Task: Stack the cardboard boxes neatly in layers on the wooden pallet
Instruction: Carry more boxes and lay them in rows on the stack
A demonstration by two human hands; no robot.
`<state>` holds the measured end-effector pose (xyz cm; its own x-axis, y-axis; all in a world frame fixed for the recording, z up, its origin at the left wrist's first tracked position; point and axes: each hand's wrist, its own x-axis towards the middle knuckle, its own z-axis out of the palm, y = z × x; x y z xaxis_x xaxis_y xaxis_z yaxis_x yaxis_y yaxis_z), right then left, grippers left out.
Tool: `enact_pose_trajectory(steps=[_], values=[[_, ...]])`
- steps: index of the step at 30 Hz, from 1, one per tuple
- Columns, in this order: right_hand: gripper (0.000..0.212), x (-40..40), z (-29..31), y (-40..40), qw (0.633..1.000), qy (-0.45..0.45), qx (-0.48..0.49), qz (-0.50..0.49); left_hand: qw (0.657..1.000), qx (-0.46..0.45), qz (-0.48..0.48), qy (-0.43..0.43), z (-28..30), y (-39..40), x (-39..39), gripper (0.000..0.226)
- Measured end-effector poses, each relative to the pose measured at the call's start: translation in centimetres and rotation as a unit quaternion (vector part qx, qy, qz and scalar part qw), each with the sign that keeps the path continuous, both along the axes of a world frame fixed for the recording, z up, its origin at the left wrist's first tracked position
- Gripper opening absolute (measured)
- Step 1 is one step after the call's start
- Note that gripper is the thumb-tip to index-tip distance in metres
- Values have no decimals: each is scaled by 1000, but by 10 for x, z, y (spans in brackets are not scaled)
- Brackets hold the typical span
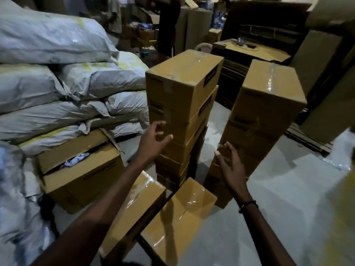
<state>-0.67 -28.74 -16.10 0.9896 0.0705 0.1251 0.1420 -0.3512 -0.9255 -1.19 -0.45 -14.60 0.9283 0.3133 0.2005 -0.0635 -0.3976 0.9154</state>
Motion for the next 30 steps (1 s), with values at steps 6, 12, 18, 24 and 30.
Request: enact_pose_trajectory(steps=[6,12,18,24,30], values=[[74,110,70,31,997,-52,-57,18,996,74,26,-51,64,62,119,58],[95,228,118,83,989,-78,-123,-5,984,171,-20,-48,116,119,252,75],[102,342,129,138,980,-61,-187,-28,957,273,-85,42,122,158,388,92],[92,424,116,178,977,-1,-208,-50,938,298,-139,113,103,184,476,112],[94,471,104,193,968,78,-228,-72,937,251,-183,159,92,197,515,124]])
